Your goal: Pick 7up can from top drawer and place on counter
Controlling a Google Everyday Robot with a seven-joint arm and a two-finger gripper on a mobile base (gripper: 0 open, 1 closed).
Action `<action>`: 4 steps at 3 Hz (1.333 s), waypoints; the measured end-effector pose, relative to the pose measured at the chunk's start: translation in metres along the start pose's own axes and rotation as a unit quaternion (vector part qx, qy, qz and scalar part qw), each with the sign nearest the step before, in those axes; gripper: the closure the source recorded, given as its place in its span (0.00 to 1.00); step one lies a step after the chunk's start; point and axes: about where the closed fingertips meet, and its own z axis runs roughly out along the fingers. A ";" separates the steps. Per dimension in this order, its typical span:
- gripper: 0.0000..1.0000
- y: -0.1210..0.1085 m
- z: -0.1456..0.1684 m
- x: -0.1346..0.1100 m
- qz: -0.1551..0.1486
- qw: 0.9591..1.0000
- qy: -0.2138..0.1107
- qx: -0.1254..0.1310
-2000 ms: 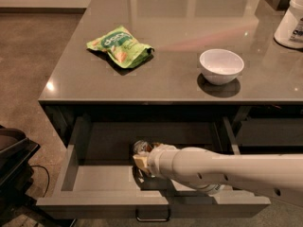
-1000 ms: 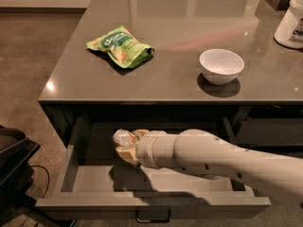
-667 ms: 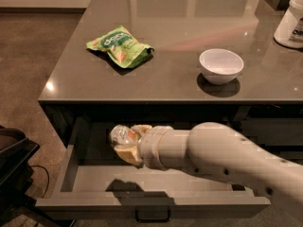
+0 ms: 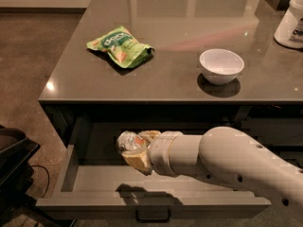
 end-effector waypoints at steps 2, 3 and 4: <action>1.00 -0.010 -0.054 -0.050 -0.061 0.996 -0.044 0.052; 1.00 -0.032 -0.095 -0.092 -0.102 0.986 -0.069 0.108; 1.00 -0.033 -0.095 -0.092 -0.102 0.986 -0.069 0.108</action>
Offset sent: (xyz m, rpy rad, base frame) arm 0.0011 -0.0571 0.1467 -0.0471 -0.3582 -0.0707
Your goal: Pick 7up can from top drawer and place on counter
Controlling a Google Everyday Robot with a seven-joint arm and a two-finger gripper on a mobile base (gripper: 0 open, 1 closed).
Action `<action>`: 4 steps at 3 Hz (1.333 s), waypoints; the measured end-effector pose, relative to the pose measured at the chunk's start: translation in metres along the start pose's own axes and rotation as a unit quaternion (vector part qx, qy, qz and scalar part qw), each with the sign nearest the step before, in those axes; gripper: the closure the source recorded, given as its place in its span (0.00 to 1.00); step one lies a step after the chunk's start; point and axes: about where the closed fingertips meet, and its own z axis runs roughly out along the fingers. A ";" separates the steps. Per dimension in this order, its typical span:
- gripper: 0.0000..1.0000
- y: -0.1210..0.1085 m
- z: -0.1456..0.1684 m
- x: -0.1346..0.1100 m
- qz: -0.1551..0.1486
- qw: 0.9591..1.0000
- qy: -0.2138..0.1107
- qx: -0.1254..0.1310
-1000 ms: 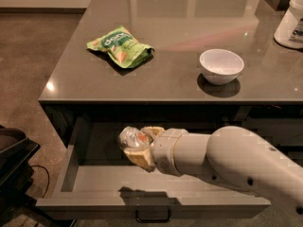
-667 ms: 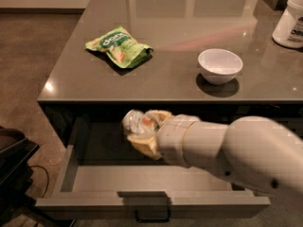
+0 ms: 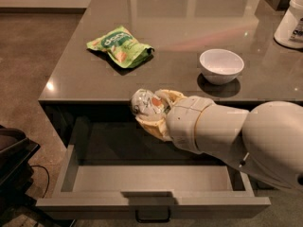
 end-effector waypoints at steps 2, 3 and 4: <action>1.00 -0.074 0.013 -0.003 -0.003 1.000 0.003 0.009; 1.00 -0.130 0.032 -0.006 -0.008 1.000 0.013 0.009; 1.00 -0.160 0.071 -0.012 -0.016 0.999 0.029 -0.014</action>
Offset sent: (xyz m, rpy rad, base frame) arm 0.1525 -0.0342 0.0312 -0.0577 -0.0166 0.0667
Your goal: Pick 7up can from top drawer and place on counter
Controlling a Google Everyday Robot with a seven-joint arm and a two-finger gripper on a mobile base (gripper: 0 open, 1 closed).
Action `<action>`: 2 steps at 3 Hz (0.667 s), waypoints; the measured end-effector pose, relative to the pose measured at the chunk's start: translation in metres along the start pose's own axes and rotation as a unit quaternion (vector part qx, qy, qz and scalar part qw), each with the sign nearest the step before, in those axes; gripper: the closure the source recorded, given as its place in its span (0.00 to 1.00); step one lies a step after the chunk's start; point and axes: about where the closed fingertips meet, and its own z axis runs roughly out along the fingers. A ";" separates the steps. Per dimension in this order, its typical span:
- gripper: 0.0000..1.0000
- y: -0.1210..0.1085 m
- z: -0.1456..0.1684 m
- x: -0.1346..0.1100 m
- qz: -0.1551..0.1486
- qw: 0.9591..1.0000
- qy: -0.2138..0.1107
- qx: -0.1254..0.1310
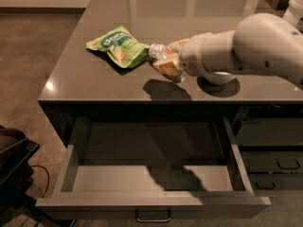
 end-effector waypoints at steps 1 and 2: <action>1.00 -0.005 0.044 0.000 0.004 1.000 0.007 -0.028; 0.82 -0.001 0.048 -0.004 0.002 0.999 0.005 -0.032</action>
Offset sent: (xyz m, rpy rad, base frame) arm 0.0265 0.0210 -0.0160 0.0011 0.0353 0.0337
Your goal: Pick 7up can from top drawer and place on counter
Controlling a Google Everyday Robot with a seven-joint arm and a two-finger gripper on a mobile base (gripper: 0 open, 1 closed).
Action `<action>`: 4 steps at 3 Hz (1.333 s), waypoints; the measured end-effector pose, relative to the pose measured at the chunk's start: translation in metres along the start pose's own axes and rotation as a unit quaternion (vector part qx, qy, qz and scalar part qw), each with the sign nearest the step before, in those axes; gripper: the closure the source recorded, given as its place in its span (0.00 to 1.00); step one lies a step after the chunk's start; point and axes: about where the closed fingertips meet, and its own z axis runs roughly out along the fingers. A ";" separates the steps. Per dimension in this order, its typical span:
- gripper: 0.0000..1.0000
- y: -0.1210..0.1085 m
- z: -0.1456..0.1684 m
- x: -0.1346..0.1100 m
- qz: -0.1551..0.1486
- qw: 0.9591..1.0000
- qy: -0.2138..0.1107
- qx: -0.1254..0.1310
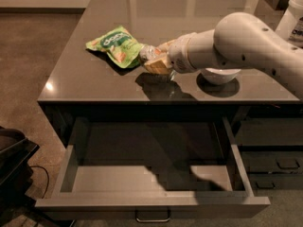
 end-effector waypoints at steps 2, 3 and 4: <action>0.36 0.000 0.000 0.000 0.000 1.000 0.000 0.000; 0.12 0.000 0.000 0.000 0.000 1.000 0.000 0.000; 0.00 0.000 0.000 0.000 0.000 1.000 0.000 0.000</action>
Offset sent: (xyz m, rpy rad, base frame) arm -0.0001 -0.0002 0.0001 -0.0001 -0.0001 -0.0002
